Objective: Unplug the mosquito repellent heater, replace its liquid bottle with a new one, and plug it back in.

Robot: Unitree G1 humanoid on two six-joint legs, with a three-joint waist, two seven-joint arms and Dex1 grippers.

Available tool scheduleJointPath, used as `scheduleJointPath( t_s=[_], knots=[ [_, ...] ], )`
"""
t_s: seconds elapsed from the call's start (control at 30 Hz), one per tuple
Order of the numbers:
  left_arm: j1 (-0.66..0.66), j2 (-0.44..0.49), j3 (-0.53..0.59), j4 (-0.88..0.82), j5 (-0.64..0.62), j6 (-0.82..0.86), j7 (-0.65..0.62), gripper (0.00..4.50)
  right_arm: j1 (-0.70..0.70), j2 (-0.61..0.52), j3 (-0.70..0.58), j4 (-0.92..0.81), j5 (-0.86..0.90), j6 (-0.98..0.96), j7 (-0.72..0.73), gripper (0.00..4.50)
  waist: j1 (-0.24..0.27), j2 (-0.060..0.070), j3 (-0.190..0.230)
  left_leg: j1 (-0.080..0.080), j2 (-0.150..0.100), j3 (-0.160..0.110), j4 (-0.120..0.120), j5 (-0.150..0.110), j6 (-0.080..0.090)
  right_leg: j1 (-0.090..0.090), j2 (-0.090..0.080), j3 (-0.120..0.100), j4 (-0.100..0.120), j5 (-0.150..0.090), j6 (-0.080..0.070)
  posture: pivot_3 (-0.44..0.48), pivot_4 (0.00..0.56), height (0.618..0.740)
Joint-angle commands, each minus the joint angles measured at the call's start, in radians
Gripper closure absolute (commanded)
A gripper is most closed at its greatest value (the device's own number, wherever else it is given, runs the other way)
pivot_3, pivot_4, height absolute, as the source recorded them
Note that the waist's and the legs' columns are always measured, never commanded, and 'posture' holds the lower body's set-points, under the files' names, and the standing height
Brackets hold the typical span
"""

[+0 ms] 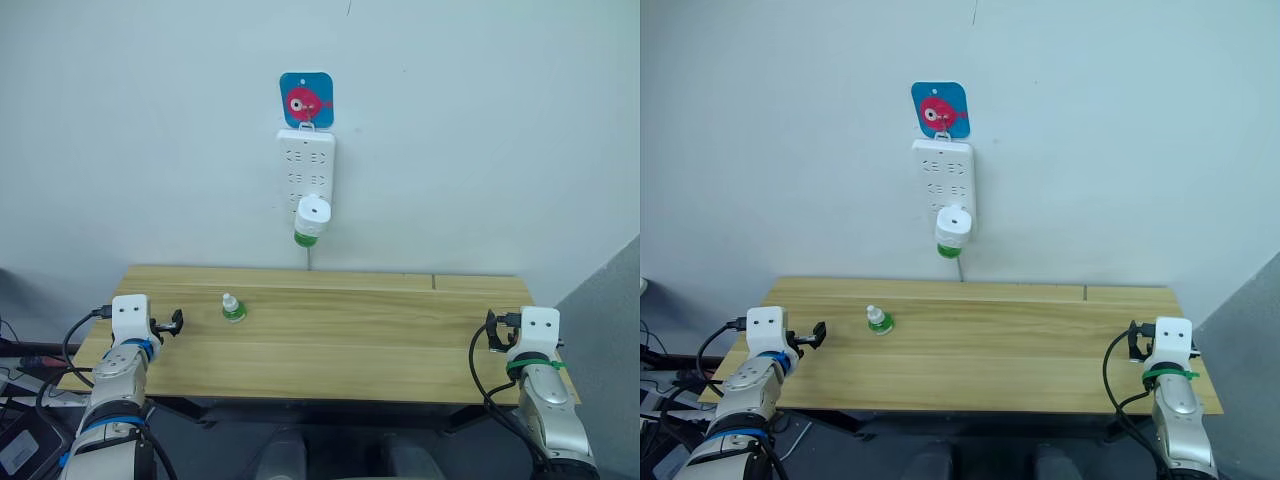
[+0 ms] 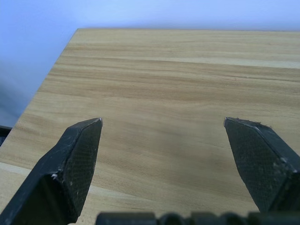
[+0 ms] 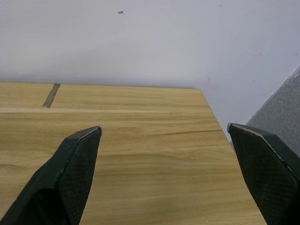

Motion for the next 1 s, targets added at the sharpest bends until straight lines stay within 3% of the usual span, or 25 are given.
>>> scheduleJointPath(
  t_s=[0.03,0.73,1.0],
  knots=[
    [-0.012,0.019,0.004,-0.005,0.002,-0.008,0.010,0.00,-0.012,-0.015,-0.006,-0.022,-0.007,-0.016,0.004,0.01,0.000,0.000,0.000,0.000,0.000,0.000,0.000,0.000,0.000,0.000,0.000,0.000,0.000,0.000,0.000,0.259,0.068,0.740],
    [0.027,0.020,0.026,-0.055,-0.026,-0.001,0.003,0.00,-0.004,-0.009,0.010,-0.061,0.000,0.012,0.015,0.01,0.000,0.000,0.000,0.000,0.000,0.000,0.000,0.000,0.000,0.000,0.000,0.000,0.000,0.000,0.000,0.244,0.100,0.740],
    [0.061,0.107,0.097,-0.325,-0.200,0.106,-0.265,0.00,0.015,-0.008,0.084,-0.413,0.117,0.216,0.152,0.01,-0.005,0.001,0.003,0.000,0.002,-0.002,0.000,0.000,0.000,0.000,0.002,0.000,0.002,-0.001,-0.001,0.228,0.119,0.740]
  ],
)
